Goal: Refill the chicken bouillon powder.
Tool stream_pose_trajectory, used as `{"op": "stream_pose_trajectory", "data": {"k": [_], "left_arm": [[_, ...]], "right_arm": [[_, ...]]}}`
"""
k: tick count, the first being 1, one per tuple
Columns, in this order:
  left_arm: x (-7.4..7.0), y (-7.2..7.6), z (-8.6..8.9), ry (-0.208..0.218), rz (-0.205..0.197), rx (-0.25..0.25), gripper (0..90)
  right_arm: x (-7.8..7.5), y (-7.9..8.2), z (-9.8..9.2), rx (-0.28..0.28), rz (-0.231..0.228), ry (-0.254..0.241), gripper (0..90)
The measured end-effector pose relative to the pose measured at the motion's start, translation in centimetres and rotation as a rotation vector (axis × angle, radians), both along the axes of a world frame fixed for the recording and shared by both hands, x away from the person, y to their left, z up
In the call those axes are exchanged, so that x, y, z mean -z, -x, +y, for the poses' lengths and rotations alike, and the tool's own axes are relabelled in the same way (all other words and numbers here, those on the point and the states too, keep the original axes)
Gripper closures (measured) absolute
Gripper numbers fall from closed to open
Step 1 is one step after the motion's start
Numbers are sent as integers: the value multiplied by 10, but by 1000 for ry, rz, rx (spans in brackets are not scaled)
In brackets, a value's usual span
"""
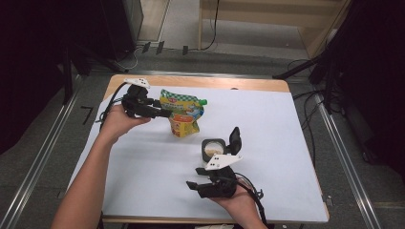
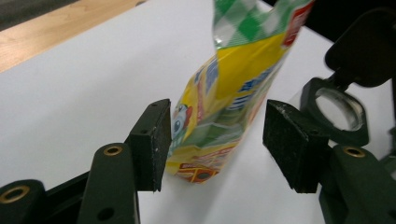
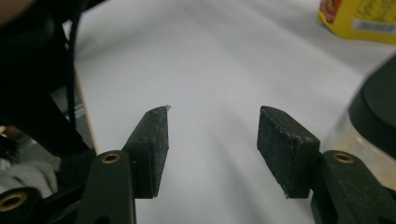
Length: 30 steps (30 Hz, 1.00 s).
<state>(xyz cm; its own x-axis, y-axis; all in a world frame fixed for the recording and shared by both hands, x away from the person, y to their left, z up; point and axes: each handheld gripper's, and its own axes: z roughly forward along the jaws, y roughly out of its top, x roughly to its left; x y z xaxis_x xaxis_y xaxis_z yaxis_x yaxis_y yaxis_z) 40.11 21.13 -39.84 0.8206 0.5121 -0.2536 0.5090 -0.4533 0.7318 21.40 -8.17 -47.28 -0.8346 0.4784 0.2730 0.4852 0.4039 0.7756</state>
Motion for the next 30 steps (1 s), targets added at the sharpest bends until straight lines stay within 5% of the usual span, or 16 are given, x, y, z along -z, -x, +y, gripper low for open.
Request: {"op": "stream_pose_trajectory", "data": {"k": [6,14,20,23,30], "left_arm": [[0,-6,-15,22,-14,54,486],[2,-6,-17,36,-33,64,626],[4,-1,-18,55,-32,47,710],[6,5,-19,56,-80,25,786],[3,9,-21,33,-85,3,900]], "right_arm": [[-10,-11,13,-24,-16,3,445],[-11,-26,29,-11,-55,7,450],[-1,-24,31,-5,-43,8,460],[0,-23,31,0,-44,-1,460],[-2,-19,30,-4,-57,-13,463]]}}
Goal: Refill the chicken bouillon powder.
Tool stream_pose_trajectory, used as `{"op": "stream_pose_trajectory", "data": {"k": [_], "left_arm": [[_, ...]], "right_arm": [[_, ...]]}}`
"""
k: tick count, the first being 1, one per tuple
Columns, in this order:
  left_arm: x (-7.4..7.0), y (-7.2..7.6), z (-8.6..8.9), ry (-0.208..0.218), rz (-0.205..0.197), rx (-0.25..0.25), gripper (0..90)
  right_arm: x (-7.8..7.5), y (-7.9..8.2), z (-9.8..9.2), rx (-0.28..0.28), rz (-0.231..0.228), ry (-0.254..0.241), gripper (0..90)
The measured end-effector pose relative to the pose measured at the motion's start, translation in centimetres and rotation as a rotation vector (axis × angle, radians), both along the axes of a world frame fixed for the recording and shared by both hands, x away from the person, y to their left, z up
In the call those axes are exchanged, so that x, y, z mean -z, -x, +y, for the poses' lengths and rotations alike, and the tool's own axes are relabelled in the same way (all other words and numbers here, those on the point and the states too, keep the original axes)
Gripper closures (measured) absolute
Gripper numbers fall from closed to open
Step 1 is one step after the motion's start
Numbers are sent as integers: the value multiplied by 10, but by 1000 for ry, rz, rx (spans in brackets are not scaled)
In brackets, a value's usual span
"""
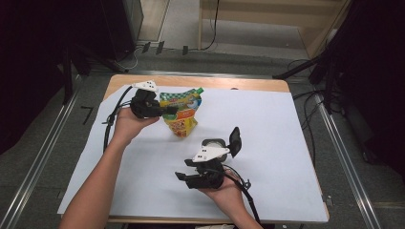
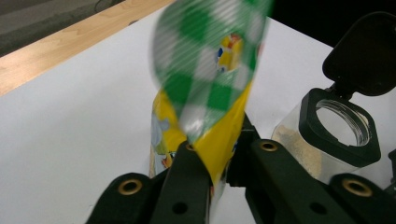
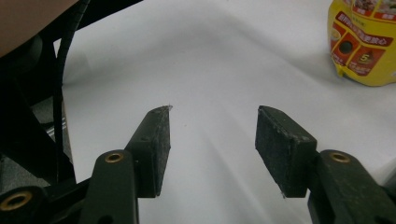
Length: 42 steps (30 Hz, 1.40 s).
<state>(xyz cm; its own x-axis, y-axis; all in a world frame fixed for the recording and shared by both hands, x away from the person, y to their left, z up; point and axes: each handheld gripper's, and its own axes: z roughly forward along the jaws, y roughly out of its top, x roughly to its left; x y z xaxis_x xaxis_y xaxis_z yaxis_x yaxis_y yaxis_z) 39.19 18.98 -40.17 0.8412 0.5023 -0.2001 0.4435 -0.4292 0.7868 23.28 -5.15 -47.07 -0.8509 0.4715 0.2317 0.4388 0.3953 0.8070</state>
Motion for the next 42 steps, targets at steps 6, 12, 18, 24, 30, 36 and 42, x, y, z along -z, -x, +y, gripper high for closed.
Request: {"op": "stream_pose_trajectory", "data": {"k": [6,12,18,24,30,36,42], "left_arm": [[-9,2,1,-6,9,-30,900],[-30,13,7,-14,14,-31,900],[-50,32,15,5,26,-24,900],[-67,48,21,40,19,1,900],[-85,65,20,38,25,19,900],[-94,81,21,34,8,52,900],[-95,95,22,35,29,65,900]], "right_arm": [[-1,5,3,-12,-7,-7,463],[1,9,9,-28,-22,3,460],[3,13,14,-42,-25,5,460],[12,17,19,-51,-12,9,477],[13,16,23,-34,-13,22,481],[13,8,31,18,-9,20,504],[20,-2,49,64,8,25,554]]}}
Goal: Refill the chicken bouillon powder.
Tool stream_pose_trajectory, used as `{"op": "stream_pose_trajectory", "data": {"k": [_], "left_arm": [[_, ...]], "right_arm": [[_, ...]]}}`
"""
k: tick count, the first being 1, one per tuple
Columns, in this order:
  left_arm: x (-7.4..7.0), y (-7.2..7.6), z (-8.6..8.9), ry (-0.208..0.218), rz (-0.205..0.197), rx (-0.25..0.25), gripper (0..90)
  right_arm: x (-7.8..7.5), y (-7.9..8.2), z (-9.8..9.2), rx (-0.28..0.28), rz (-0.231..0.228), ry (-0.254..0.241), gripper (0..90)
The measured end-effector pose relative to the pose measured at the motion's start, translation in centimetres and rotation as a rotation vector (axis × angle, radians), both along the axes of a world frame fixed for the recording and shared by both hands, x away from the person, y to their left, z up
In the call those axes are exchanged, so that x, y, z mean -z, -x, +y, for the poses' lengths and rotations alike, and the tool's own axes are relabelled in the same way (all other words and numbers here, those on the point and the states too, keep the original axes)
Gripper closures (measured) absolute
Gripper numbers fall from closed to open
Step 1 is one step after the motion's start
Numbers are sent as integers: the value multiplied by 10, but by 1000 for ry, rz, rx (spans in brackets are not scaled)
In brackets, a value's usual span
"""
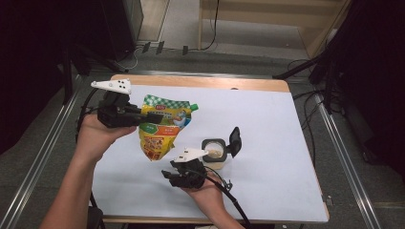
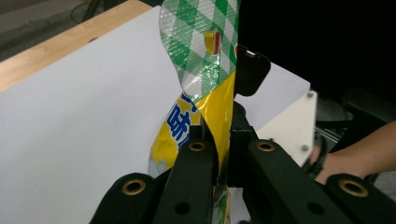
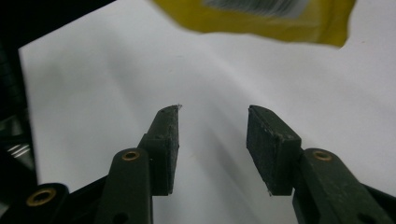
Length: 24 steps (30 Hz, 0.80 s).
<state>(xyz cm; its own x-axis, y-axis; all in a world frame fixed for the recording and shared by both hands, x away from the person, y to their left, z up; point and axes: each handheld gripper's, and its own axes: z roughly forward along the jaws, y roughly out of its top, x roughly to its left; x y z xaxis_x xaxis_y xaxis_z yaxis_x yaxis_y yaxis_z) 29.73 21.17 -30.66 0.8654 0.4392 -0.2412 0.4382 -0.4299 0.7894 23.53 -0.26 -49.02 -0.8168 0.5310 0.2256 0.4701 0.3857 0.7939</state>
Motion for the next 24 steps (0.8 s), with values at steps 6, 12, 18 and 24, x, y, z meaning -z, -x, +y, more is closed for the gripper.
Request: {"op": "stream_pose_trajectory", "data": {"k": [6,12,18,24], "left_arm": [[4,7,1,-4,45,23,900],[4,10,1,18,72,37,900],[6,10,-1,51,106,54,900],[12,6,-2,64,134,39,900]], "right_arm": [[10,-12,6,80,-10,-4,612],[15,-17,8,126,-12,-34,649],[14,-15,8,166,-75,-48,659],[13,-11,8,145,-111,-64,656]]}}
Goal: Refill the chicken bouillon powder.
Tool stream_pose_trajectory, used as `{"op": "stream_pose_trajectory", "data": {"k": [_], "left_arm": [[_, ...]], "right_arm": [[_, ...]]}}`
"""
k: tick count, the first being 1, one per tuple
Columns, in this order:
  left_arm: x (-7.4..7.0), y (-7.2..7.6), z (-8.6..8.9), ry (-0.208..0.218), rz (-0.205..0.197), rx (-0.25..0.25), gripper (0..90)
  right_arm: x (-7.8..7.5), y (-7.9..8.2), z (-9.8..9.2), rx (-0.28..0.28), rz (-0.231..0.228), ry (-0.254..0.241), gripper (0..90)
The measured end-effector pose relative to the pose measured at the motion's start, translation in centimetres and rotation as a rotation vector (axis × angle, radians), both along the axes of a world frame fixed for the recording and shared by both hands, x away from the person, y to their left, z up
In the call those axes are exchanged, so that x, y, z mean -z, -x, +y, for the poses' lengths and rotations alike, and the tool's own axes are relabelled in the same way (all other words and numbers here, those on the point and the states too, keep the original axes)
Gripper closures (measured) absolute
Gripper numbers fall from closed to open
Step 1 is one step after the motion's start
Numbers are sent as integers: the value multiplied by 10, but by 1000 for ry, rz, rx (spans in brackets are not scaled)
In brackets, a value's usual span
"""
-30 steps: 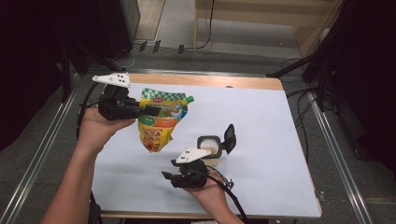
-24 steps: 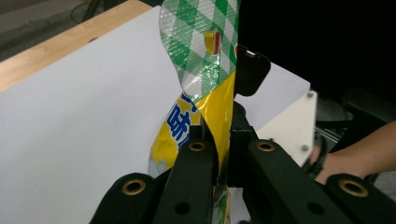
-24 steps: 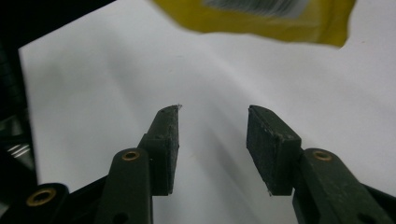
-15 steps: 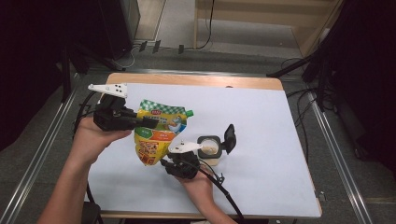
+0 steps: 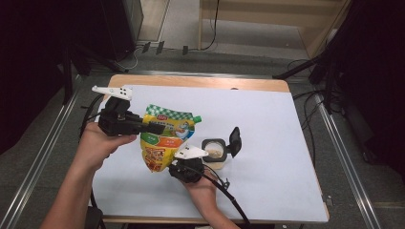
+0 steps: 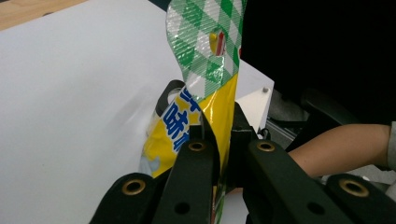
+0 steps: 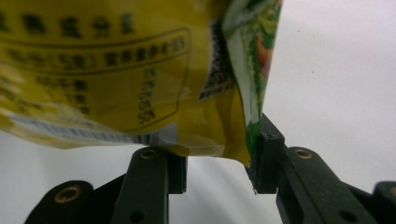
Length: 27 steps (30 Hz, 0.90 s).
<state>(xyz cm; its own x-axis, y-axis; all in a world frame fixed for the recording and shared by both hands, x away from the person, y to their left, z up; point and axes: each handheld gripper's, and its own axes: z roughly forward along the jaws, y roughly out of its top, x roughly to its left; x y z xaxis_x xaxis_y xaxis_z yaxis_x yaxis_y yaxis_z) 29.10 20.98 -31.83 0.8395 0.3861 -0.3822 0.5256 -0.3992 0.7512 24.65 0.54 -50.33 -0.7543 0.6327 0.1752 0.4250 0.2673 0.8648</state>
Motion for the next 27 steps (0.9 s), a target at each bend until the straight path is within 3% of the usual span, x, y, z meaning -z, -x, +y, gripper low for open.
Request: {"op": "stream_pose_trajectory", "data": {"k": [5,9,13,19,27], "left_arm": [[1,0,-4,-35,-19,-40,900],[4,2,-14,-57,-37,-53,896],[11,2,-27,-120,-49,-66,829],[19,1,-37,-89,-24,-70,832],[27,1,-52,-104,-16,-66,821]], "right_arm": [[-1,4,-2,-38,-1,14,631],[-4,9,-2,-55,-38,62,612],[-8,12,-6,-65,-44,51,609],[-14,19,-12,-109,-45,59,602],[-21,32,-12,-158,-42,64,556]]}}
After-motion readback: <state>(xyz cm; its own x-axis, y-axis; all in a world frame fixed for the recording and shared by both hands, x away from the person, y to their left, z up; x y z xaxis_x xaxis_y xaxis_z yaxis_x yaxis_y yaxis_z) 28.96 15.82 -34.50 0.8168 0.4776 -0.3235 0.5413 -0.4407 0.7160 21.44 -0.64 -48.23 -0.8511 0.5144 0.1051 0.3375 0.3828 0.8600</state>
